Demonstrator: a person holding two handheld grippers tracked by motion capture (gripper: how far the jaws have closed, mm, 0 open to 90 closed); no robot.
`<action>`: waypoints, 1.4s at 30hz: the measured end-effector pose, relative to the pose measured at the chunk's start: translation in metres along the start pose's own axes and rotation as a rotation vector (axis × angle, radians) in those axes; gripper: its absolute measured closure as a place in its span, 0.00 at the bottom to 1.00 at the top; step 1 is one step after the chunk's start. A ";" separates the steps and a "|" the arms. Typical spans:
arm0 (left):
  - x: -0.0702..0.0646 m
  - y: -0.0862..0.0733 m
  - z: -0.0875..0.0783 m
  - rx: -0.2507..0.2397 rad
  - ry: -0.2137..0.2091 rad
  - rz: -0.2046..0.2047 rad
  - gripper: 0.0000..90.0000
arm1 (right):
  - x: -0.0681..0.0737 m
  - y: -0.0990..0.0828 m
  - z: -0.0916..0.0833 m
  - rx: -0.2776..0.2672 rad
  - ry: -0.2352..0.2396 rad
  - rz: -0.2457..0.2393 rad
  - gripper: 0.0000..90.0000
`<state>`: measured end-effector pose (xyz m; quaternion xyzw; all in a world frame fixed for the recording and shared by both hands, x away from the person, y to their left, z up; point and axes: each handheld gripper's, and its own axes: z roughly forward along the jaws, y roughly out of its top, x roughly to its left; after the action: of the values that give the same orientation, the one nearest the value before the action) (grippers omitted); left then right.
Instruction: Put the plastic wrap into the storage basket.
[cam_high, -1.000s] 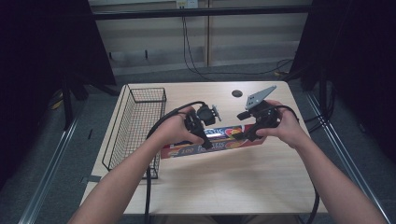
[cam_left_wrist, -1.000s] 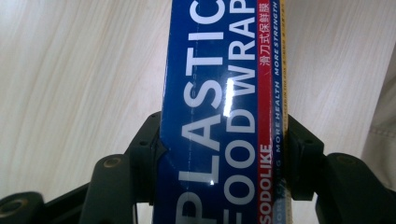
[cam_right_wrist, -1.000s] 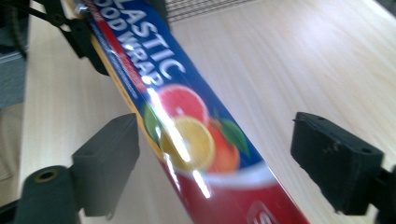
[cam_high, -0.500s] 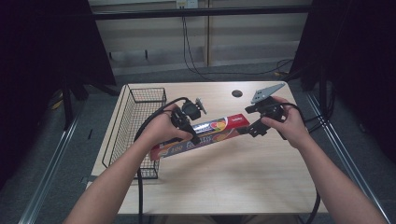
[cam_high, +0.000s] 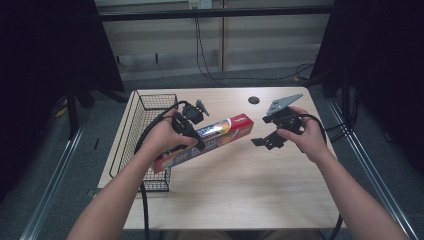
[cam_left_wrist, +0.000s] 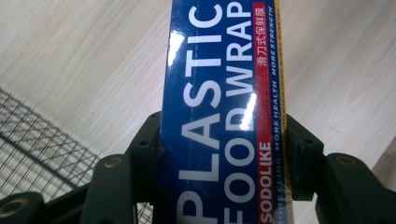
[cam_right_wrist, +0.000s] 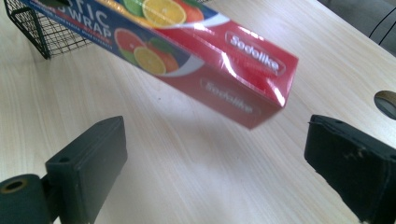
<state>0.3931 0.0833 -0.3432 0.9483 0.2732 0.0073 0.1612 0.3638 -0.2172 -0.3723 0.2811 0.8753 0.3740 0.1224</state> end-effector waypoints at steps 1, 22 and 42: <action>0.004 -0.003 -0.002 0.002 0.004 -0.020 0.49 | 0.001 0.000 0.000 0.000 -0.010 -0.005 0.07; 0.025 -0.035 -0.014 -0.060 0.079 -0.248 0.49 | 0.009 0.001 0.006 0.009 0.004 0.008 0.06; 0.044 -0.073 -0.030 -0.096 0.187 -0.467 0.49 | 0.015 -0.010 0.008 0.016 -0.035 0.029 0.07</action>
<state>0.3898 0.1737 -0.3408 0.8459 0.4980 0.0704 0.1775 0.3511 -0.2089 -0.3850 0.3011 0.8717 0.3641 0.1299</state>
